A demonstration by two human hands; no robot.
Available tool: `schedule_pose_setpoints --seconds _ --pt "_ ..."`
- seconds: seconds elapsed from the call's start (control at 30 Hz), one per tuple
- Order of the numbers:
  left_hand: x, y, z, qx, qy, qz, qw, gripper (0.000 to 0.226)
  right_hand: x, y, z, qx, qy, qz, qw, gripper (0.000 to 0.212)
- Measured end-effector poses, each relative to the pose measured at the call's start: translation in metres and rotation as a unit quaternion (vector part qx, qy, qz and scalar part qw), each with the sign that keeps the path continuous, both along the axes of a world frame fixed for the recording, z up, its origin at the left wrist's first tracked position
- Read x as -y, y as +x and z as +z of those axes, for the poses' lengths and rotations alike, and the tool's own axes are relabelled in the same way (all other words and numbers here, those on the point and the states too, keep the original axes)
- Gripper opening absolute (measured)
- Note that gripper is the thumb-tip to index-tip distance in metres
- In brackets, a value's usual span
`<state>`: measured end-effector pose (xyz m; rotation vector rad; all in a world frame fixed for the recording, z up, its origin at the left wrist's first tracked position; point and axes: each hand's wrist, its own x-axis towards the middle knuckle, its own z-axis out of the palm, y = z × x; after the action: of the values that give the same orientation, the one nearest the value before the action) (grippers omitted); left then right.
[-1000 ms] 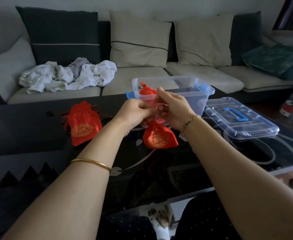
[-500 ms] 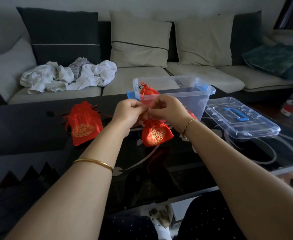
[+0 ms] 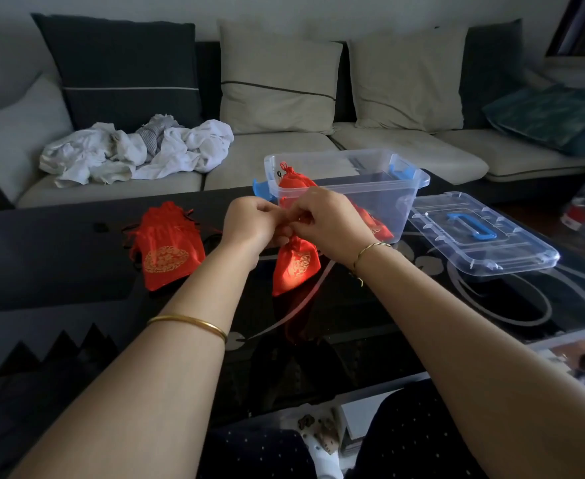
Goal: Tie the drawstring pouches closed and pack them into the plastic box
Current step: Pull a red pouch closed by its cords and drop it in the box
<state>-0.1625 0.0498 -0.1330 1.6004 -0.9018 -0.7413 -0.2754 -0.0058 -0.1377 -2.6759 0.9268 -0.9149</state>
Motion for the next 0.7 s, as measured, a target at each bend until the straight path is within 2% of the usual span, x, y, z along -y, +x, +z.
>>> schedule_pose_setpoints --seconds 0.1,0.2,0.3,0.4,0.47,0.6,0.7 --pt "-0.001 0.003 0.003 -0.010 -0.024 0.023 0.999 0.019 -0.001 0.003 -0.001 0.015 0.028 -0.010 0.999 0.012" --pt "-0.003 0.008 0.008 -0.012 -0.061 0.058 0.996 0.007 0.000 -0.001 0.001 0.080 0.160 -0.040 0.983 0.022" --pt "-0.006 0.011 0.012 0.092 -0.091 0.021 0.991 0.012 0.003 -0.008 0.000 0.153 0.303 -0.063 0.939 0.024" --pt "-0.009 0.003 0.013 0.236 -0.099 -0.050 0.965 0.010 0.003 -0.009 0.000 0.183 0.367 -0.063 0.910 0.023" --pt "-0.005 0.001 0.010 0.306 -0.098 -0.048 0.946 0.007 0.001 -0.007 0.001 0.224 0.412 -0.048 0.882 0.023" --pt "0.001 0.002 0.004 0.342 -0.074 -0.029 0.936 0.009 -0.003 -0.007 0.004 0.296 0.506 -0.007 0.810 0.023" --pt "0.002 0.001 0.003 0.354 -0.070 -0.027 0.932 0.009 -0.004 -0.009 0.006 0.305 0.537 0.020 0.786 0.021"
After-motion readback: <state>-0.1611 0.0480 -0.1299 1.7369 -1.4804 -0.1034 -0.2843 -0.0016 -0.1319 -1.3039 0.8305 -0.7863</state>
